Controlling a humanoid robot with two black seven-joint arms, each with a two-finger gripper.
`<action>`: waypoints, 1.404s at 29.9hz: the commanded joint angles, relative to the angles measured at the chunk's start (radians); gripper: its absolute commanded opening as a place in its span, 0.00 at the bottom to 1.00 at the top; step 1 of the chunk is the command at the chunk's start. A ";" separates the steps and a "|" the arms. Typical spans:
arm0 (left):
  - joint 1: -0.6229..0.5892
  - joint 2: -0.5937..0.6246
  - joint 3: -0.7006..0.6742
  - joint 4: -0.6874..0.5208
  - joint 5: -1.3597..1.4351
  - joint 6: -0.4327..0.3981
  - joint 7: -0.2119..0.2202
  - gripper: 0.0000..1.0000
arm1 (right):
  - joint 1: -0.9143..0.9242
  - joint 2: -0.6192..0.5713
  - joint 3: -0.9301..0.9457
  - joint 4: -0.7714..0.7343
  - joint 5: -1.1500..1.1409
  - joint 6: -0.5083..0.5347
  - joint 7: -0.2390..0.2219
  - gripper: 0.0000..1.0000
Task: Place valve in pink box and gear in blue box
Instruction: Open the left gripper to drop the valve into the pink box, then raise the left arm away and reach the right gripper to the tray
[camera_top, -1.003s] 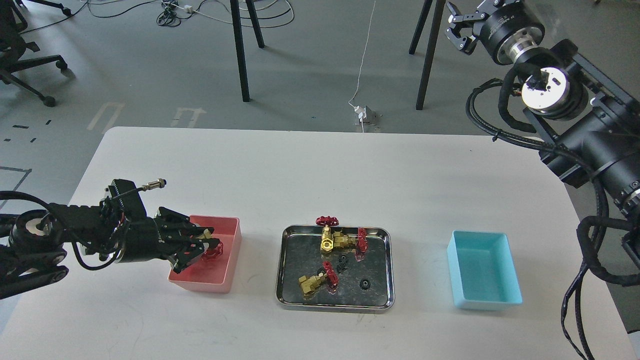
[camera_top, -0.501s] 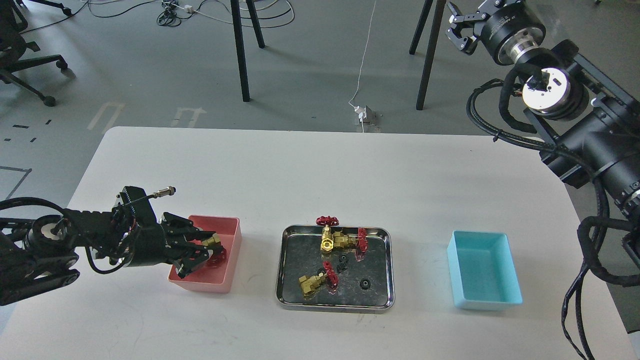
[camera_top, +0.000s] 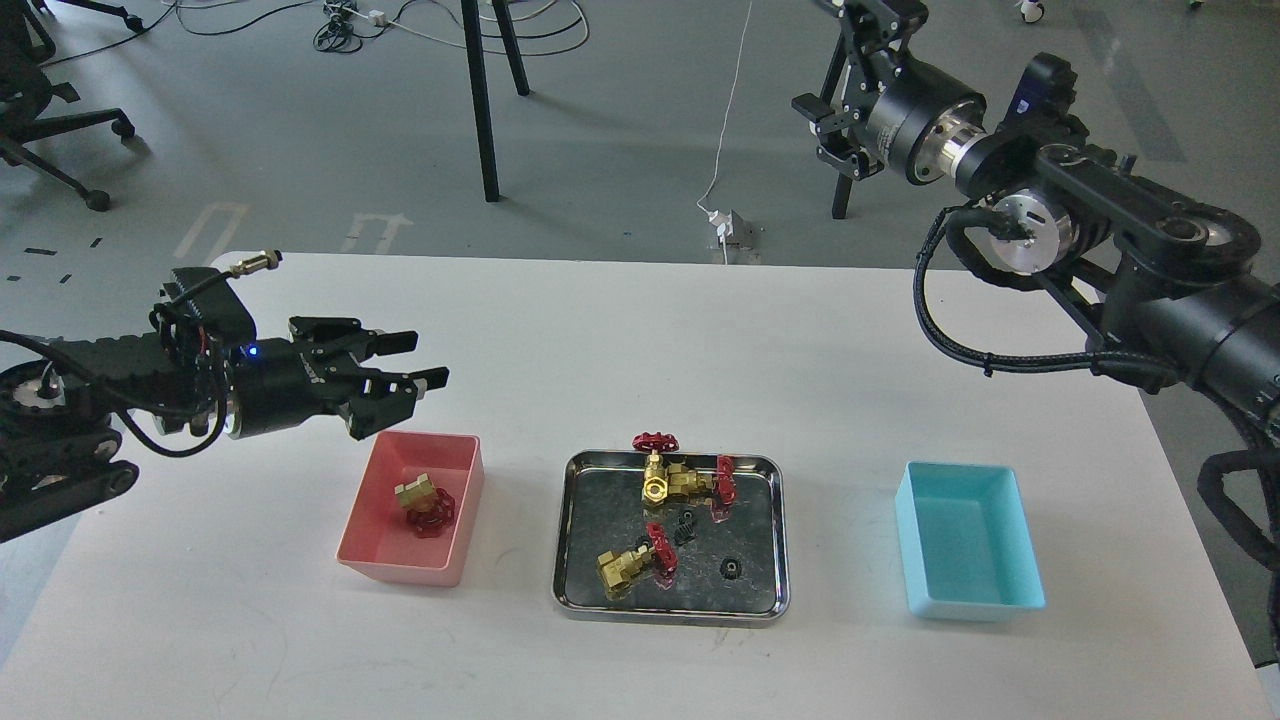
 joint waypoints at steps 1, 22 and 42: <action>0.003 0.047 -0.216 -0.063 -0.176 -0.105 0.000 0.63 | 0.135 -0.052 -0.244 0.069 -0.253 0.103 0.003 1.00; 0.040 -0.110 -0.545 -0.154 -1.366 -0.547 0.000 0.75 | 0.404 0.265 -0.952 0.486 -0.693 0.256 0.009 0.94; 0.069 -0.114 -0.548 -0.154 -1.366 -0.547 0.000 0.76 | 0.379 0.351 -1.058 0.342 -0.716 0.256 -0.008 0.64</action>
